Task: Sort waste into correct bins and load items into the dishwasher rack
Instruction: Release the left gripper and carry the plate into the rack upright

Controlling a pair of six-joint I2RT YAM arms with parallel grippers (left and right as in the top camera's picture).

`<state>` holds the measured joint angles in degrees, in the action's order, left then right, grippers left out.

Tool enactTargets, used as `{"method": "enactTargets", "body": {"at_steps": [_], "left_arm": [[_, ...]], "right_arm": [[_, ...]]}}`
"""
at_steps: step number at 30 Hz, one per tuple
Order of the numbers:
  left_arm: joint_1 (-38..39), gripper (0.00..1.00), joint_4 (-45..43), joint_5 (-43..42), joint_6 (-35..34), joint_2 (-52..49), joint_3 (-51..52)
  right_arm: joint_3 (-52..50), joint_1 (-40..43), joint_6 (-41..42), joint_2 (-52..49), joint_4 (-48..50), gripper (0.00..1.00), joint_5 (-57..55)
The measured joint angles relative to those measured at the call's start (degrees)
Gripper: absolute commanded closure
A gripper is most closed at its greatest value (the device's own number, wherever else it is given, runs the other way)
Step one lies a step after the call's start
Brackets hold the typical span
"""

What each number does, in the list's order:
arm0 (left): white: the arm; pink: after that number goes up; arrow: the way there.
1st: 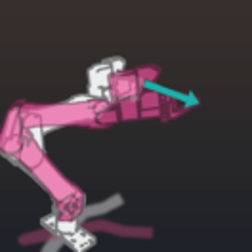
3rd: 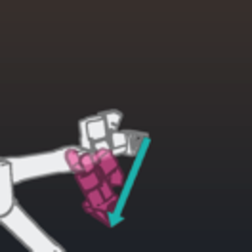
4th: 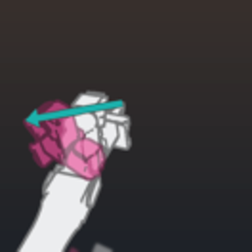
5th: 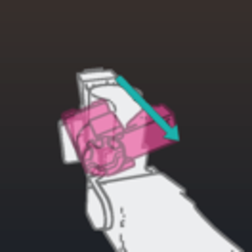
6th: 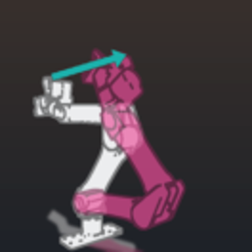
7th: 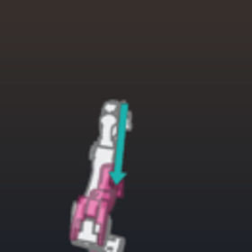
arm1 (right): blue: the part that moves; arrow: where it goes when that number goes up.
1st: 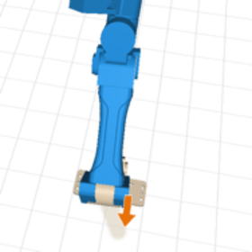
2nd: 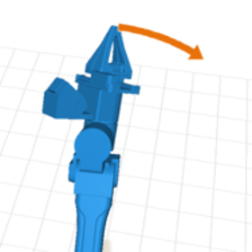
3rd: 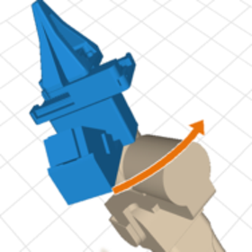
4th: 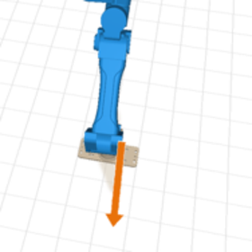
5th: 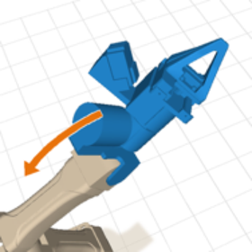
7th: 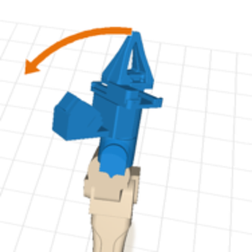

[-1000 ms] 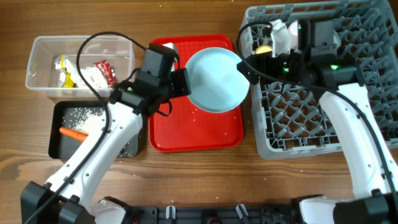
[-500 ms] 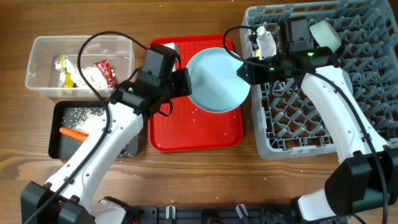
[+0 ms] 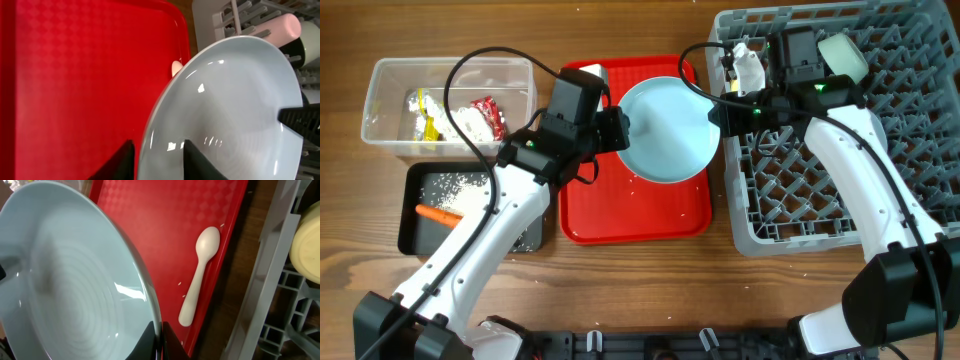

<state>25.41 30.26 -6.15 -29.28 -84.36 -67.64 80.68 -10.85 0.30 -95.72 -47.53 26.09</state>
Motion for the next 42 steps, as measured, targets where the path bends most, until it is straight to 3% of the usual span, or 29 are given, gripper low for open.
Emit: {"method": "enactTargets", "body": {"at_steps": [6,11,18,24,34,42], "left_arm": [[-0.02,0.53,-1.4,-0.17,1.14,3.45,0.0],[-2.97,0.53,-1.05,1.27,3.48,10.56,0.0],[-7.45,0.47,5.66,2.4,3.93,9.73,0.0],[-7.5,0.48,6.75,2.4,3.96,6.16,0.0],[-7.5,0.48,7.32,2.4,3.96,4.7,0.0],[-7.5,0.49,8.35,2.4,3.96,4.7,0.0]], "right_arm": [[1.11,1.05,1.49,1.11,-0.15,0.96,-4.57],[1.31,6.69,1.68,8.04,-0.17,0.96,-9.62],[1.97,10.21,2.14,15.3,-1.73,0.96,-36.11],[1.97,10.21,3.13,12.92,-1.46,0.96,-53.22],[1.97,10.21,3.5,1.27,0.5,0.96,-69.4],[1.97,9.9,-5.2,-0.83,6.64,0.96,-79.06]]}}
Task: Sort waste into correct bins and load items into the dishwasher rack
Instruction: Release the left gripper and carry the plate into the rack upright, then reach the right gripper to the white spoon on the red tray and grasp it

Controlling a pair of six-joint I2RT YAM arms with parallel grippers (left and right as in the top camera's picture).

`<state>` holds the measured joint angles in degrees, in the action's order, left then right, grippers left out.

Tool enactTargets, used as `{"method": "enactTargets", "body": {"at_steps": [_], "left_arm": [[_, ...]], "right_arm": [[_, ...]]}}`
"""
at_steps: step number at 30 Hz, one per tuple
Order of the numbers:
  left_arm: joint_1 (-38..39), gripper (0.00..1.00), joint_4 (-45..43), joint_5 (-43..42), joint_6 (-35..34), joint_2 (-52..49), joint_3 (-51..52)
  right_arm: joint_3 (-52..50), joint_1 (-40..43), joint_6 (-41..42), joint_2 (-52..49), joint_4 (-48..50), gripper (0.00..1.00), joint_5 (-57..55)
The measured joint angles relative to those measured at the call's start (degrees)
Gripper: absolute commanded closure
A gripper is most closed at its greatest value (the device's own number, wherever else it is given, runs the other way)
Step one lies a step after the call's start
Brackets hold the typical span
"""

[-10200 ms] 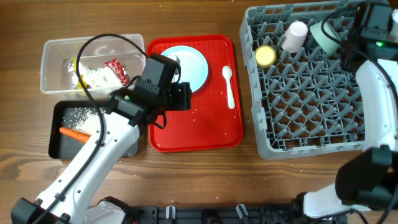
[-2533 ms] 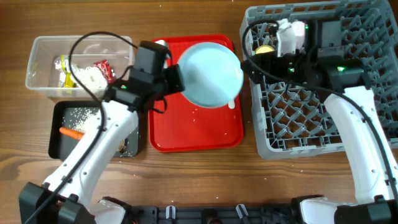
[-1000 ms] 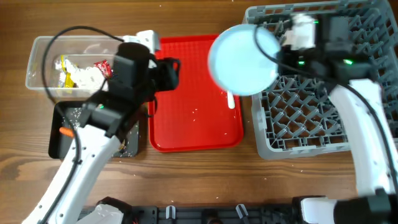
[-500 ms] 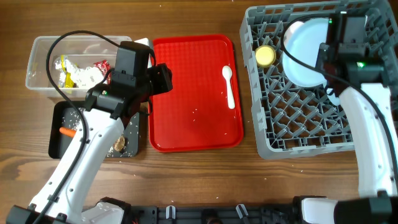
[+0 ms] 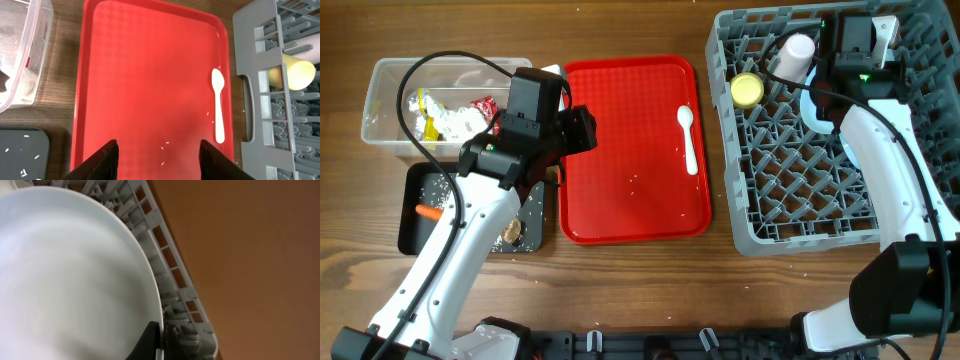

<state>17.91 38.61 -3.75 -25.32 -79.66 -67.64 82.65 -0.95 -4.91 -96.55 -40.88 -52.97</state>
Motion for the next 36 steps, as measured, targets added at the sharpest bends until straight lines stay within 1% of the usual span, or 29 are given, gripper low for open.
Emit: {"method": "enactTargets", "body": {"at_steps": [10,11,12,13,14,15,17,20,22,23,25,27,28,30,31,33,36], "left_arm": [[0.0,0.49,-0.02,0.02,0.0,-0.02,0.0],[0.0,0.48,-0.02,0.02,0.0,-0.02,0.0],[0.0,0.48,0.0,0.02,0.0,-0.02,0.0],[0.0,0.48,0.0,0.02,0.0,-0.02,0.0],[0.0,0.48,-0.02,0.02,0.0,-0.02,0.0],[0.0,0.47,0.0,0.0,0.0,-0.02,0.0],[0.0,0.46,-0.02,0.02,0.0,-0.02,0.0],[0.0,0.44,0.0,0.02,0.02,-0.02,0.0],[0.0,0.43,-0.02,0.26,0.02,-0.02,0.0],[0.0,0.43,-0.04,1.38,0.17,-0.02,0.0],[-0.39,0.43,-0.33,3.32,0.2,-0.02,0.0],[-1.92,0.42,-0.9,4.42,0.2,-0.02,0.0],[-3.41,0.4,-1.07,4.83,0.17,-0.02,0.0],[-6.12,0.25,-1.16,5.31,0.07,-0.02,0.0],[-7.93,0.23,-1.25,5.49,-0.42,-0.02,0.0],[-10.03,0.18,-1.29,5.66,-0.72,-0.02,0.0],[-10.56,0.0,-1.31,5.57,-0.94,-0.02,0.0]], "right_arm": [[0.0,-2.29,-0.81,0.0,-5.18,0.95,4.98],[0.0,-2.69,-0.81,0.0,-5.27,0.89,5.22],[0.0,-3.21,-0.83,0.0,-5.33,0.81,5.44],[0.0,-3.87,-1.07,0.0,-5.35,0.61,5.79],[0.0,-4.74,-1.09,0.0,-5.33,0.52,6.73],[0.0,-5.68,-1.16,0.0,-5.27,0.46,7.41],[0.0,-7.3,-1.31,0.0,-5.2,0.41,8.24],[0.0,-9.81,-1.4,0.0,-5.35,0.39,9.46],[0.0,-9.88,0.17,0.0,-5.46,0.37,10.32],[0.0,-9.77,1.44,0.02,-5.64,0.37,12.5],[0.0,-9.68,3.08,0.13,-5.84,0.41,23.02],[0.02,-9.75,4.52,0.44,-5.77,0.49,39.76],[0.02,-9.79,5.75,0.57,-5.64,0.5,46.34],[0.02,-9.94,8.85,0.79,-5.33,0.51,57.92],[0.13,-10.62,11.37,0.87,-5.22,0.54,64.87],[0.22,-11.65,13.05,0.92,-5.11,0.54,68.11],[0.28,-14.99,15.65,0.92,-4.2,0.56,68.52]]}}
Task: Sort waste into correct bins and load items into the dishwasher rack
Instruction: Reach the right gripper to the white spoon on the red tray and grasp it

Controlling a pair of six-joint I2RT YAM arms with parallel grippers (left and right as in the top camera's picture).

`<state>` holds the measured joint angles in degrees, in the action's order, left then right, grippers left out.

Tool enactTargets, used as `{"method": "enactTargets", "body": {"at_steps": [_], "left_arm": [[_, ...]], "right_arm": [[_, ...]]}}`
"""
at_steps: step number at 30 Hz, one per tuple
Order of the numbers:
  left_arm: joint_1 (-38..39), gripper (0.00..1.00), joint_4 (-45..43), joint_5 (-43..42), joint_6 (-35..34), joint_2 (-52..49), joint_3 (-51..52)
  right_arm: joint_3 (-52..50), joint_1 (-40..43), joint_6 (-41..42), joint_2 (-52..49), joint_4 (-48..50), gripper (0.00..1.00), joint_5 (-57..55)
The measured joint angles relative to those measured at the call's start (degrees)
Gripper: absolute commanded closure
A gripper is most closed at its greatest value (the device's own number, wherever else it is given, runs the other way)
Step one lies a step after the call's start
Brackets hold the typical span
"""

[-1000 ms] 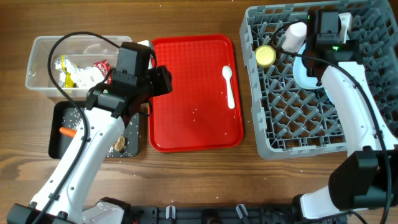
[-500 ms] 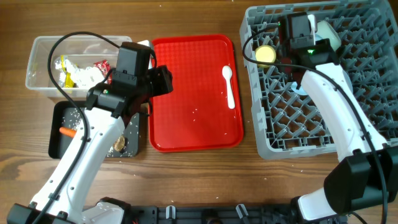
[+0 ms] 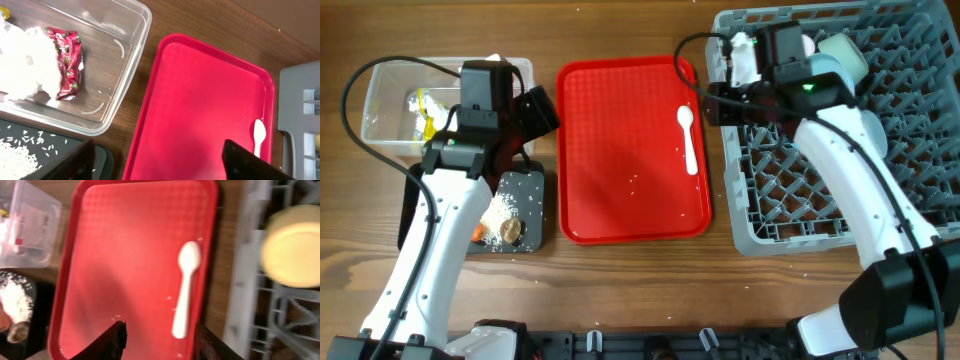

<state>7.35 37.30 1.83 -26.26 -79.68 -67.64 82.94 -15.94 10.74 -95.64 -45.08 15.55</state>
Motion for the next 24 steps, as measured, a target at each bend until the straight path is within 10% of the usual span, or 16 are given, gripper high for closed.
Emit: {"method": "enactTargets", "body": {"at_steps": [24], "left_arm": [[0.02,0.0,-0.39,-0.2,0.11,0.0,0.0]], "right_arm": [[0.46,-12.9,12.2,-20.11,7.52,0.59,-21.64]]}}
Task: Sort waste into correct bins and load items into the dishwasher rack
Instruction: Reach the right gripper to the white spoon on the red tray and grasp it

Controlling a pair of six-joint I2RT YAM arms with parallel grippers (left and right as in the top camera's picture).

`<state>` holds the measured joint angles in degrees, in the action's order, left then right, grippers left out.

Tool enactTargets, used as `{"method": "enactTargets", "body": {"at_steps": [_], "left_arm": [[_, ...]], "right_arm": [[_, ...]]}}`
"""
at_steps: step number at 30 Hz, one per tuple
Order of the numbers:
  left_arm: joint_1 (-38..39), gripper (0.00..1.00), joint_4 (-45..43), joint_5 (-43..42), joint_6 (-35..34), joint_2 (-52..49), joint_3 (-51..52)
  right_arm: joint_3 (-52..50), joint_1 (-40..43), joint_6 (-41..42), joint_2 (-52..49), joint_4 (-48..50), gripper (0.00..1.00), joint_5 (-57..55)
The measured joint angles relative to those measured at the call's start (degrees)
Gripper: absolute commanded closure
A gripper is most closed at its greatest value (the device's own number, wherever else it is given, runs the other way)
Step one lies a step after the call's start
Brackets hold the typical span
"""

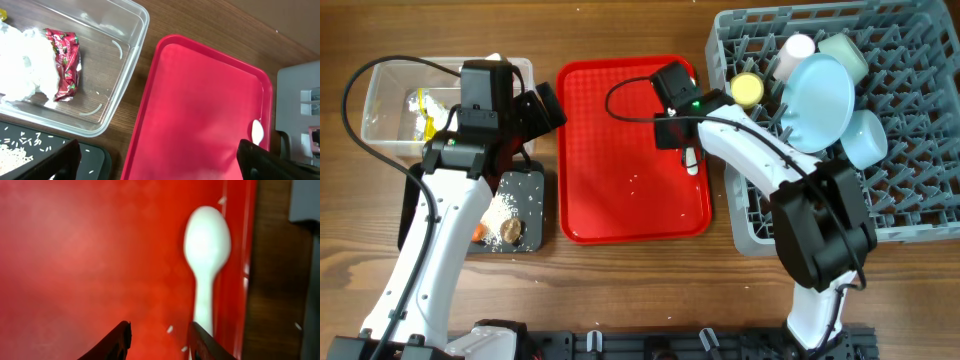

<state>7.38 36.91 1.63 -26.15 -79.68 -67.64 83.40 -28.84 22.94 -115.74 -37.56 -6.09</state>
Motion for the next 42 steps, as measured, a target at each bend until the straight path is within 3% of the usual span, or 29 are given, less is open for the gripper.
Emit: {"method": "enactTargets", "body": {"at_steps": [19,26,33,35,37,42], "left_arm": [[0.0,0.0,0.0,0.0,0.0,0.0,0.0],[0.0,0.0,0.02,0.0,0.0,0.0,0.0],[0.0,0.0,0.0,-0.02,0.0,0.0,0.0],[0.0,0.0,0.0,-0.02,0.0,0.0,0.0],[0.0,0.0,0.0,-0.02,0.0,0.0,0.0],[0.0,0.0,0.0,0.0,0.0,0.0,0.0]], "right_arm": [[0.02,2.93,2.78,-3.21,0.28,0.62,1.88],[0.66,2.97,4.33,-5.42,1.49,0.75,3.72],[0.66,3.19,4.72,-5.44,1.66,0.72,5.14],[0.68,3.19,4.72,-5.44,1.38,0.78,6.1],[0.76,3.19,4.85,-5.44,1.14,0.92,6.64],[1.14,3.15,5.35,-5.44,1.16,0.95,8.2]]}}
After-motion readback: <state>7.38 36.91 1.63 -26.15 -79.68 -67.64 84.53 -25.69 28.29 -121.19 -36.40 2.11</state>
